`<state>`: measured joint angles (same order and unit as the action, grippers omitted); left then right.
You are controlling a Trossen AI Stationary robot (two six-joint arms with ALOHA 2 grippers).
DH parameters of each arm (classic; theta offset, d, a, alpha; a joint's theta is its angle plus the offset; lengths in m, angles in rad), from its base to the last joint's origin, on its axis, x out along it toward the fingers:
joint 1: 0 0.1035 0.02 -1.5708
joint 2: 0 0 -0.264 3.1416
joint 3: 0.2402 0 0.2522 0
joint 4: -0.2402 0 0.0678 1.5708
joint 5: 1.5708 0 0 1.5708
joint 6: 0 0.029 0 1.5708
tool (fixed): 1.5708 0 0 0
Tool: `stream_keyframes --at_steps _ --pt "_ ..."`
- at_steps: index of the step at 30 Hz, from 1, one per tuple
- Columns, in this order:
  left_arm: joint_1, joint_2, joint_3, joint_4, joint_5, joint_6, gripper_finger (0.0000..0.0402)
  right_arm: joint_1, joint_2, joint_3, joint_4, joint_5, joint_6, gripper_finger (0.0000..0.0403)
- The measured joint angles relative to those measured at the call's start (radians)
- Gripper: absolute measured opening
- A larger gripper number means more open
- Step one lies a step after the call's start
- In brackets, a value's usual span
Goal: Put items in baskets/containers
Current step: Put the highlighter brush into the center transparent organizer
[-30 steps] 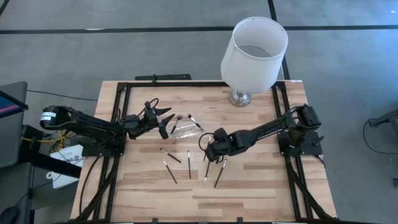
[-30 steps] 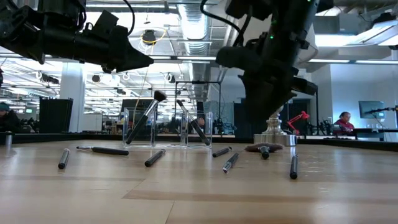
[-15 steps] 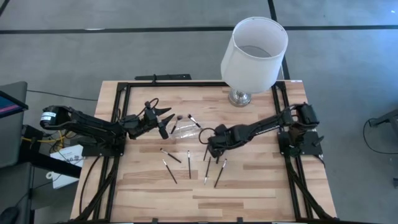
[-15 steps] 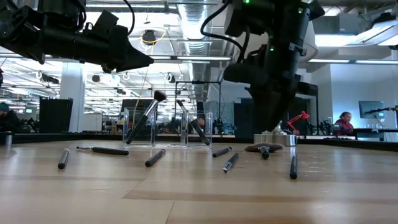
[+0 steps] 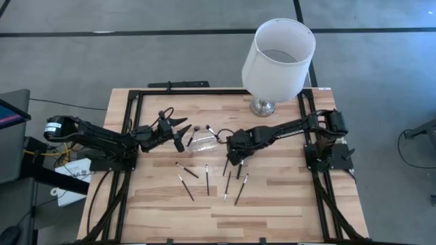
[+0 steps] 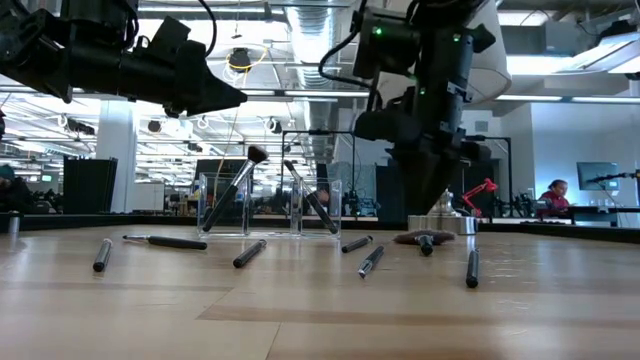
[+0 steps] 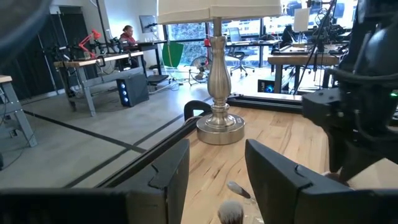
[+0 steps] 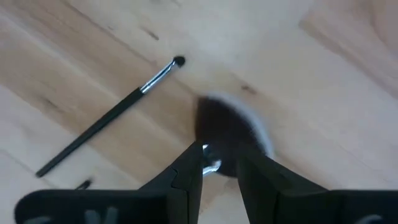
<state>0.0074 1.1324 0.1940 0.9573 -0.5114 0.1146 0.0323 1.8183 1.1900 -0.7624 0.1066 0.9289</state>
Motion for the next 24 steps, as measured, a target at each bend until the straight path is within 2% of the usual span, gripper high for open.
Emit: stream_keyframes --at_steps 4,9,16,18,24 --pt "0.0 0.0 0.0 0.0 0.0 0.0 0.0154 -0.028 0.0 0.0 0.004 -0.09 0.072 0.0106" --pt "0.0 0.0 0.0 0.0 0.0 0.0 0.0154 -0.025 0.0 0.0 0.0 -0.109 0.072 0.0141" --pt "0.0 0.0 0.0 0.0 0.0 0.0 0.0154 0.036 0.0 0.0 -0.003 -0.105 0.214 0.0188" --pt "0.0 0.0 0.0 0.0 0.0 0.0 0.0154 0.064 0.001 0.0 -0.002 -0.062 0.276 0.0195" --pt "0.0 0.0 0.0 0.0 0.0 0.0 0.0154 0.144 0.002 0.0 0.012 0.207 0.495 0.0195"
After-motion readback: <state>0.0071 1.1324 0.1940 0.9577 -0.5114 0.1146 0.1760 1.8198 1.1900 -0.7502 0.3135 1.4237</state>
